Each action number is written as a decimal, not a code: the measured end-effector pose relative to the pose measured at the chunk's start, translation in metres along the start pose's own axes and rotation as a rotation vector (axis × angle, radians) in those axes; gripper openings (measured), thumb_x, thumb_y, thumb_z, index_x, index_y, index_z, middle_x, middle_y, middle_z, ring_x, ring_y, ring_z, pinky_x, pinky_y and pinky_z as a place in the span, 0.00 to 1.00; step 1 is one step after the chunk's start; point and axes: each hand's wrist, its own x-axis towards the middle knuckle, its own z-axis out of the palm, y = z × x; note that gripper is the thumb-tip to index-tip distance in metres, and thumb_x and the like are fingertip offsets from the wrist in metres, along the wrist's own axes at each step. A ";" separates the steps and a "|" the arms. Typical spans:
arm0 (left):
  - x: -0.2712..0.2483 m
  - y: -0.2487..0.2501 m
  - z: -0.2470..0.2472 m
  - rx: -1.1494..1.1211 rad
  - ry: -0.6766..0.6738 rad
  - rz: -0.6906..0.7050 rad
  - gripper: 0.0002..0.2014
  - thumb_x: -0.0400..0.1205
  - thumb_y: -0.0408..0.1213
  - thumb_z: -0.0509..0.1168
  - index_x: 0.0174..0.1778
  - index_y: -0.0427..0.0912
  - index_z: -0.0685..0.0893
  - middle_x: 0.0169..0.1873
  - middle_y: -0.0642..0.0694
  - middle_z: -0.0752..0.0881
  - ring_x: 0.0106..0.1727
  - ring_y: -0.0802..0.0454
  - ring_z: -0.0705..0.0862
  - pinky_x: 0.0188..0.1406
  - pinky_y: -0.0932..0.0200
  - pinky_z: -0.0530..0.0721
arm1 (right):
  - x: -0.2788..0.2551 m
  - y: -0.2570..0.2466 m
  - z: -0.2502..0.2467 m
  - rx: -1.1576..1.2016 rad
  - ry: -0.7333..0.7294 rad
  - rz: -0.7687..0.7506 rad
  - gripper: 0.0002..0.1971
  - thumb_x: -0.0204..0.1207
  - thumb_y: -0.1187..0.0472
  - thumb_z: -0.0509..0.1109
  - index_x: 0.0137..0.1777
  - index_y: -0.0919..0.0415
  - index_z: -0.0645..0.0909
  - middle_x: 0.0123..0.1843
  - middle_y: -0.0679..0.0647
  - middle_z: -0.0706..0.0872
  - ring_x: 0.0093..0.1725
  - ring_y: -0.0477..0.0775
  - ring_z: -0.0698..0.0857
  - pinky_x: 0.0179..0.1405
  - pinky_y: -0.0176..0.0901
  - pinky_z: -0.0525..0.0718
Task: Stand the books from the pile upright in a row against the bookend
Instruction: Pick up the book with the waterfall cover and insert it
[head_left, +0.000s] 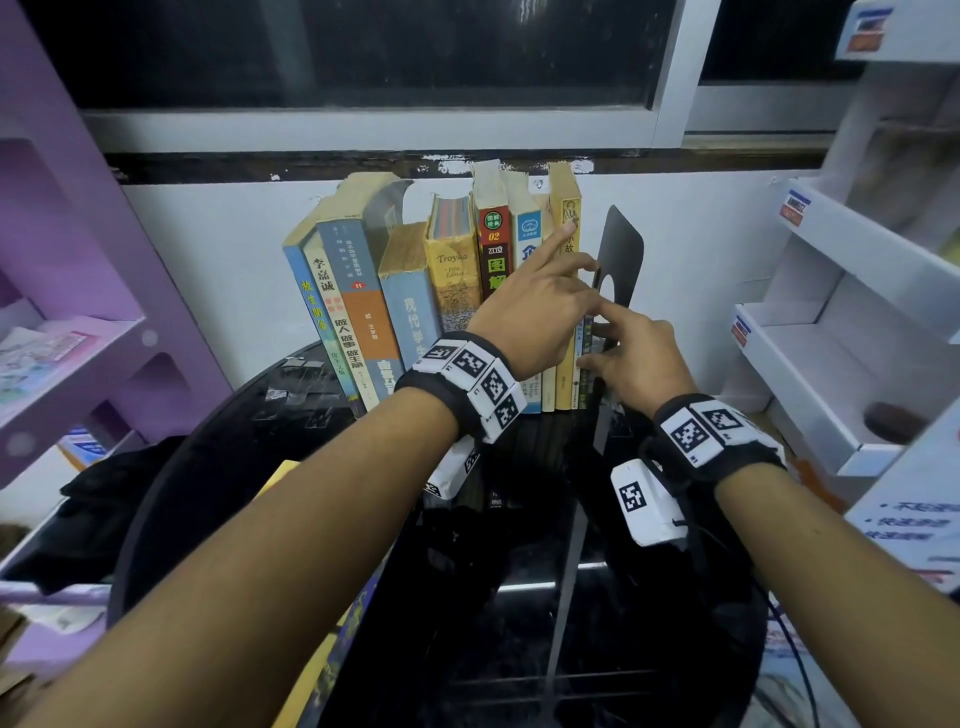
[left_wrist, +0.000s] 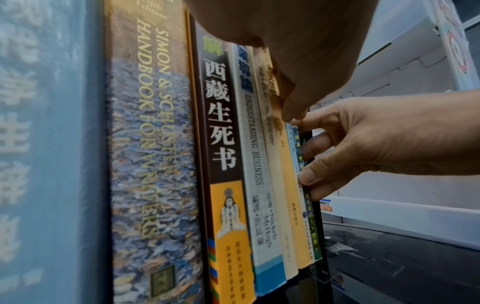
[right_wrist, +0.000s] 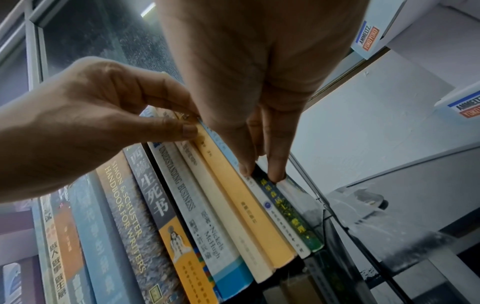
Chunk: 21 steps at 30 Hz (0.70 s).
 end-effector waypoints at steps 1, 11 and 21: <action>0.000 0.000 -0.001 -0.008 -0.001 -0.001 0.15 0.75 0.33 0.65 0.56 0.47 0.88 0.52 0.49 0.91 0.74 0.49 0.74 0.83 0.46 0.41 | 0.000 -0.001 0.000 -0.003 0.000 0.000 0.31 0.72 0.68 0.77 0.73 0.44 0.76 0.61 0.58 0.87 0.64 0.56 0.84 0.58 0.36 0.77; -0.005 0.003 -0.010 -0.097 0.027 0.031 0.17 0.74 0.31 0.64 0.57 0.45 0.87 0.54 0.46 0.90 0.74 0.46 0.74 0.83 0.44 0.44 | 0.000 -0.002 0.001 0.008 0.025 0.024 0.34 0.70 0.68 0.79 0.74 0.44 0.74 0.61 0.59 0.87 0.60 0.54 0.86 0.53 0.34 0.77; -0.045 -0.004 -0.020 -0.258 0.079 0.023 0.13 0.72 0.27 0.64 0.48 0.42 0.89 0.51 0.45 0.89 0.60 0.45 0.82 0.68 0.48 0.76 | -0.010 -0.012 -0.003 0.017 -0.056 0.040 0.43 0.70 0.67 0.78 0.80 0.41 0.63 0.66 0.58 0.85 0.53 0.55 0.89 0.57 0.50 0.88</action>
